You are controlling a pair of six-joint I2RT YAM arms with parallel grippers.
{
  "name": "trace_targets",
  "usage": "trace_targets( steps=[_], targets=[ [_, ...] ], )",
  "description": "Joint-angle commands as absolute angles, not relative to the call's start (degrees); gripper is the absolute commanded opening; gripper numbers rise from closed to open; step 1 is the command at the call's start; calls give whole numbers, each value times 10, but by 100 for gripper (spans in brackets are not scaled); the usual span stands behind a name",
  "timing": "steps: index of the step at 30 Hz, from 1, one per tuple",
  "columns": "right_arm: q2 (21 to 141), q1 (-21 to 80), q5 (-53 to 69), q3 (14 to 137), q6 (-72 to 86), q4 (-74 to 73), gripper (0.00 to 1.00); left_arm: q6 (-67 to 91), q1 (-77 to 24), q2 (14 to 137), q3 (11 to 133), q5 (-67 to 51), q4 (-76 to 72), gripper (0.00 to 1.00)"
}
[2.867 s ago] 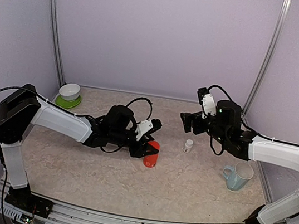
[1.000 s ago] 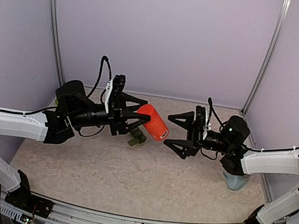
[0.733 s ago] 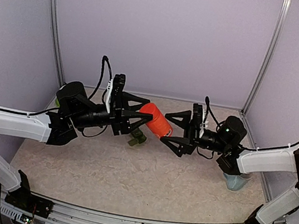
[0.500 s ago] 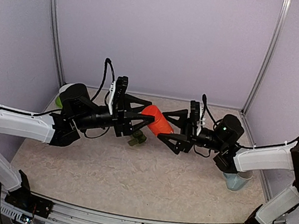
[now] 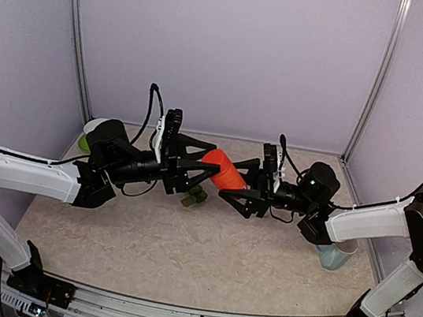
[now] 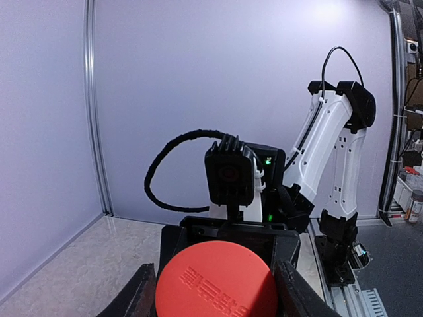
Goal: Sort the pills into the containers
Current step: Pass from the left arm to the right
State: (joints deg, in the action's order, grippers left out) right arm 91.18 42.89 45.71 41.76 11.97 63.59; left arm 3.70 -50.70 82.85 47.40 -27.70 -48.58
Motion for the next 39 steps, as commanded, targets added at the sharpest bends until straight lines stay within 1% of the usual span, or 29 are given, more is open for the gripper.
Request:
trace_targets(
  steps=[1, 3, 11, 13, 18, 21, 24, 28, 29, 32, 36, 37, 39],
  targets=[
    [922, 436, 473, 433, 135, 658, 74, 43, -512, 834, 494, -282, -521, 29],
    [924, 437, 474, 434, 137, 661, 71, 43, -512, 835, 494, -282, -520, 29],
    [925, 437, 481, 436, 137, 659, 40, 45, -512, 837, 494, -279, -523, 29],
    [923, 437, 475, 435, 134, 654, 35, 47, -512, 837, 494, -275, -523, 30],
    [902, 437, 414, 429, 97, 612, 34, 64, -517, 842, 497, -240, -511, 33],
    [882, 437, 324, 427, 65, 570, 32, 90, -524, 847, 503, -183, -488, 33],
    [864, 438, 221, 430, 37, 522, 33, 123, -535, 849, 510, -115, -460, 33],
    [852, 445, 131, 427, 16, 504, 31, 161, -541, 858, 527, -89, -432, 33],
    [850, 447, 116, 427, 14, 503, 30, 168, -541, 861, 531, -85, -425, 34],
    [847, 455, 90, 428, 5, 498, 29, 177, -542, 864, 539, -82, -417, 43],
    [833, 457, 116, 432, 7, 475, 28, 157, -542, 847, 523, -77, -437, 63],
    [826, 457, 128, 430, 11, 470, 28, 146, -541, 839, 516, -76, -443, 68],
    [816, 457, 151, 428, 22, 461, 28, 128, -535, 819, 497, -78, -459, 84]
  ],
)
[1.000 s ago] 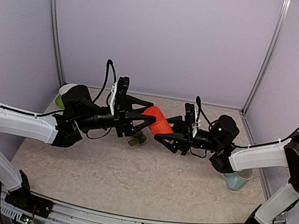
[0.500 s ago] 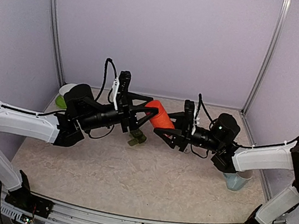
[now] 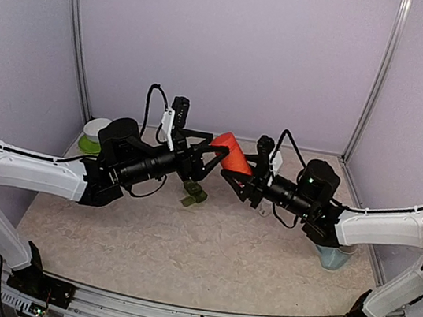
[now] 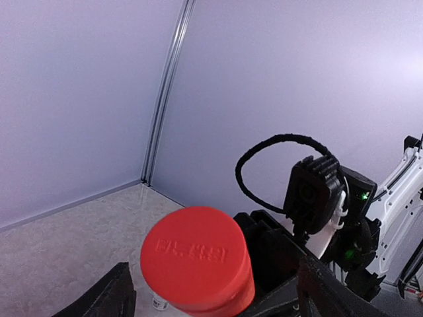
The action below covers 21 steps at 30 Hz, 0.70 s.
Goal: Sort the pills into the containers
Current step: Pass from the left arm to the right, then unscrew the lid of the pill bottle from the pill bottle.
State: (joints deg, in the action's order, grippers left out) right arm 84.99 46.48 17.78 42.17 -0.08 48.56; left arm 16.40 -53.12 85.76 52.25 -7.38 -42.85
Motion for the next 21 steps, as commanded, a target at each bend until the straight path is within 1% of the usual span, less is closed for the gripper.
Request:
trace_targets(
  steps=[1, 2, 3, 8, 14, 21],
  targets=[
    [812, 457, 163, 428, 29, 455, 28, 123, -529, 810, 485, -85, -472, 92],
    [809, 457, 174, 430, 35, 447, 28, 120, -523, 802, 474, -97, -486, 98],
    [808, 457, 185, 432, 42, 440, 27, 121, -514, 797, 464, -114, -499, 99],
    [815, 468, 232, 438, 64, 432, 27, 135, -474, 796, 433, -241, -568, 99],
    [834, 489, 290, 457, 67, 431, 27, 129, -466, 817, 436, -312, -579, 99],
    [864, 505, 324, 478, 71, 429, 27, 146, -467, 854, 448, -375, -619, 99]
  ],
)
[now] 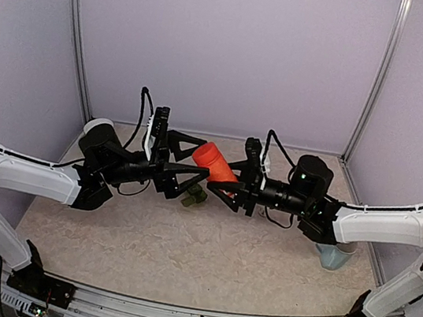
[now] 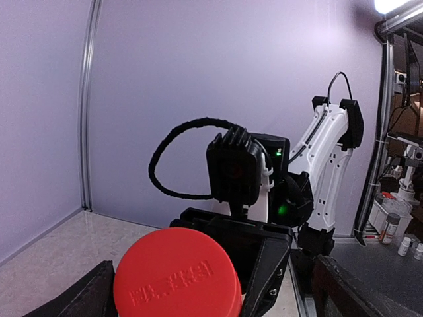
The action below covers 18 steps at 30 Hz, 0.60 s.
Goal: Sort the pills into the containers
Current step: Unscrew the lid of the pill bottle from the pill bottle.
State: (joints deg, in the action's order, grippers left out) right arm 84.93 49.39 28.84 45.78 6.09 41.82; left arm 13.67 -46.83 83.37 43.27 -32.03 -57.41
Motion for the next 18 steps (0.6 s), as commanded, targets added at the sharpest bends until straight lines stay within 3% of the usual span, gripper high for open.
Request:
trace_targets(
  steps=[1, 10, 18],
  targets=[
    [867, 507, 330, 479, 72, 435, 27, 147, -467, 860, 450, -378, -621, 99],
    [893, 516, 305, 490, 78, 416, 27, 142, -469, 868, 446, -378, -635, 99],
    [882, 511, 207, 485, 81, 399, 27, 113, -482, 860, 439, -362, -605, 99]
  ],
)
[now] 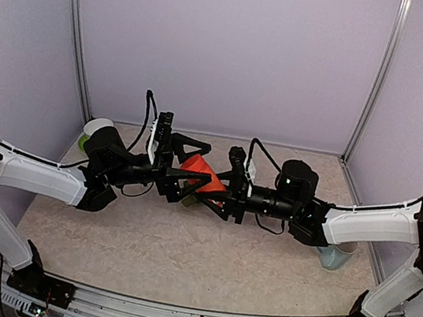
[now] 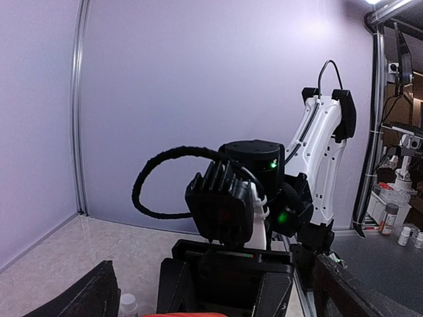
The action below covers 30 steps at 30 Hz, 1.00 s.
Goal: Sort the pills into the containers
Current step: Unscrew the lid of the pill bottle from the pill bottle.
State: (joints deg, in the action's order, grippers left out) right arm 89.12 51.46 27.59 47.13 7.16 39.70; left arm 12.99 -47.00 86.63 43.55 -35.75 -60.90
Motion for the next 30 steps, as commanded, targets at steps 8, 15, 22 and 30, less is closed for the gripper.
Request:
trace_targets(
  steps=[8, 15, 22, 30],
  targets=[
    [855, 495, 184, 464, 82, 413, 28, 103, -483, 853, 433, -357, -590, 99],
    [842, 481, 173, 459, 74, 405, 28, 96, -483, 839, 424, -355, -579, 99],
    [824, 467, 167, 457, 62, 398, 28, 88, -483, 819, 412, -350, -566, 99],
    [807, 457, 161, 453, 48, 391, 28, 79, -482, 796, 396, -335, -555, 99]
  ],
)
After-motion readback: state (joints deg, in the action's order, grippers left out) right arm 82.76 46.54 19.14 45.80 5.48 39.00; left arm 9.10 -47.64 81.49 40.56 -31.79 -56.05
